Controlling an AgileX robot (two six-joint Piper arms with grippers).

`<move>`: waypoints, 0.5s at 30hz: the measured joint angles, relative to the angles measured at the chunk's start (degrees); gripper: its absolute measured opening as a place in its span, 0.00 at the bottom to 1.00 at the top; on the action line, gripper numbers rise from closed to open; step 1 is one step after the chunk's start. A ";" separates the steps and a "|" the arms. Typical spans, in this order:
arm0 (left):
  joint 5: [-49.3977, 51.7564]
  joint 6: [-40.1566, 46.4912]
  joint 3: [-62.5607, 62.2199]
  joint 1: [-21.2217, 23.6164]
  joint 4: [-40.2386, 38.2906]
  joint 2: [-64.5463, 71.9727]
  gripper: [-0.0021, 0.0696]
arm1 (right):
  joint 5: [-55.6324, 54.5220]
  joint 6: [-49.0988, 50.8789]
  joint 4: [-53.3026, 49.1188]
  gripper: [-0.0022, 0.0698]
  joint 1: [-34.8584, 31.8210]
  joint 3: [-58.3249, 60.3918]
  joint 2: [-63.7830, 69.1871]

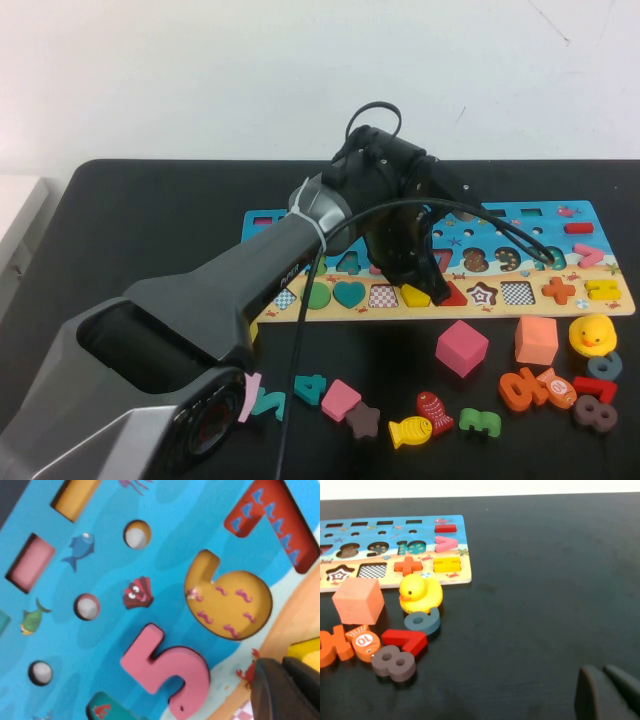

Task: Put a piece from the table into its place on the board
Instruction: Place the "five-pointed star" into the hole of the five-pointed star

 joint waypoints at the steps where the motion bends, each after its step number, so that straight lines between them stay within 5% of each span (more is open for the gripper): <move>1: 0.25 0.00 0.00 0.00 -0.28 0.00 0.03 | 0.00 0.00 0.00 0.06 0.00 0.00 0.00; 15: 0.14 -1.88 0.00 -0.55 3.38 -0.55 0.03 | 0.00 0.00 0.00 0.06 0.00 0.00 0.00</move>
